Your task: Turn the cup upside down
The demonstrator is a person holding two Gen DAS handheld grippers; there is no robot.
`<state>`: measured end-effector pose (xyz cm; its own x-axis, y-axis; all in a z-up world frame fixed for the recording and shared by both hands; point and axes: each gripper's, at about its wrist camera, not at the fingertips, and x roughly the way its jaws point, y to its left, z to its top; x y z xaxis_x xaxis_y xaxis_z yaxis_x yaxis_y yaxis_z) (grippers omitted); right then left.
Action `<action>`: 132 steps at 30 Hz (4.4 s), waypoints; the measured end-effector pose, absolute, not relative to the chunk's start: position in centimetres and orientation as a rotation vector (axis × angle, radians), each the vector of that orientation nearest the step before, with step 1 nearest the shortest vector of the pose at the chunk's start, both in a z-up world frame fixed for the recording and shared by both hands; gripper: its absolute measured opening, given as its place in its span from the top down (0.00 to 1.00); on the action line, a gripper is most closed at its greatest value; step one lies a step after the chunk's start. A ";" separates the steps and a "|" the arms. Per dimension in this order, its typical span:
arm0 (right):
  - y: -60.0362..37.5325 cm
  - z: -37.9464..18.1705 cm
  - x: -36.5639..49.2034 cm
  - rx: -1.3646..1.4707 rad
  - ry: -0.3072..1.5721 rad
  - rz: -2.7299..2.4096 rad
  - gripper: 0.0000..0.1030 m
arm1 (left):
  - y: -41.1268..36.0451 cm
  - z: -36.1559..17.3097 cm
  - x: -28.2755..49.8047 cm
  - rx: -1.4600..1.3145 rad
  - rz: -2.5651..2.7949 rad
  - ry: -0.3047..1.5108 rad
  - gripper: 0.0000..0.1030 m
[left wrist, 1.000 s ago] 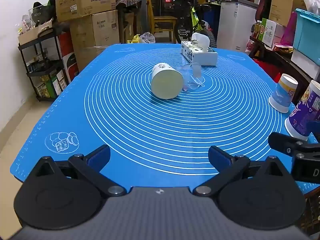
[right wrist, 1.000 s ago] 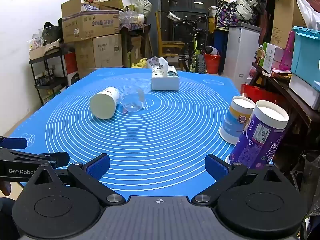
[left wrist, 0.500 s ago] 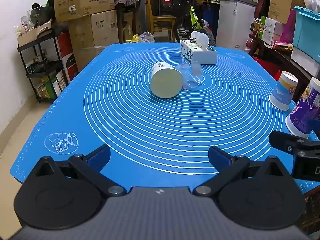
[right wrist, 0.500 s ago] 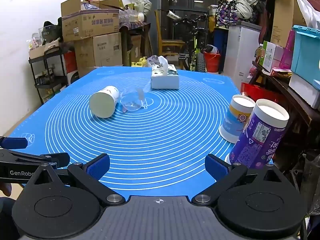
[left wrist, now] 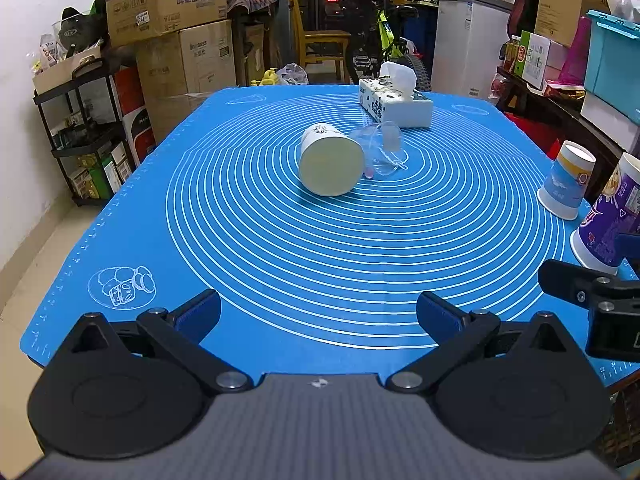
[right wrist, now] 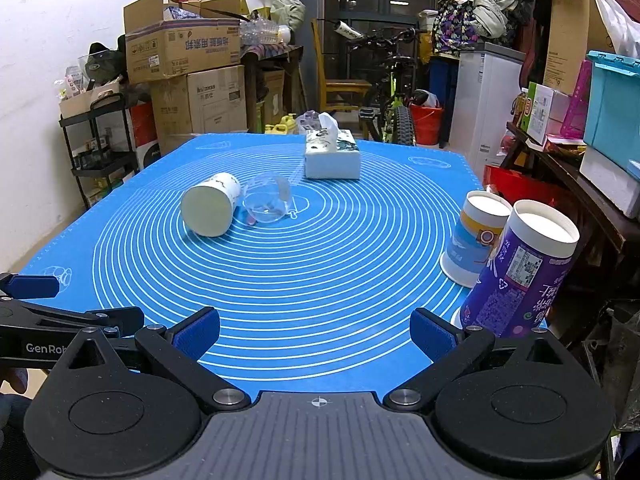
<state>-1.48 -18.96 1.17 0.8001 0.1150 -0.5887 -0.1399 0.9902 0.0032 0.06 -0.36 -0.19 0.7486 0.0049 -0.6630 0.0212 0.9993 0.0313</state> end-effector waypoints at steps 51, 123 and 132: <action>-19.3 0.8 -1.3 -0.032 0.640 0.139 0.02 | -0.9 -0.1 0.1 0.047 -0.011 0.722 0.00; -19.9 -1.1 11.4 0.009 0.648 0.079 0.02 | -3.0 -3.3 16.4 0.100 0.072 0.665 0.01; -20.2 -1.4 11.6 0.023 0.656 0.075 0.02 | -2.2 -4.2 17.3 0.094 0.067 0.692 0.35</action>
<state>11.62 -20.23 -1.40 0.7901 0.0766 -0.6082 -0.0621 0.9971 0.0448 17.32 -2.16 -4.21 0.7679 0.0930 -0.6337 -0.0305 0.9936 0.1089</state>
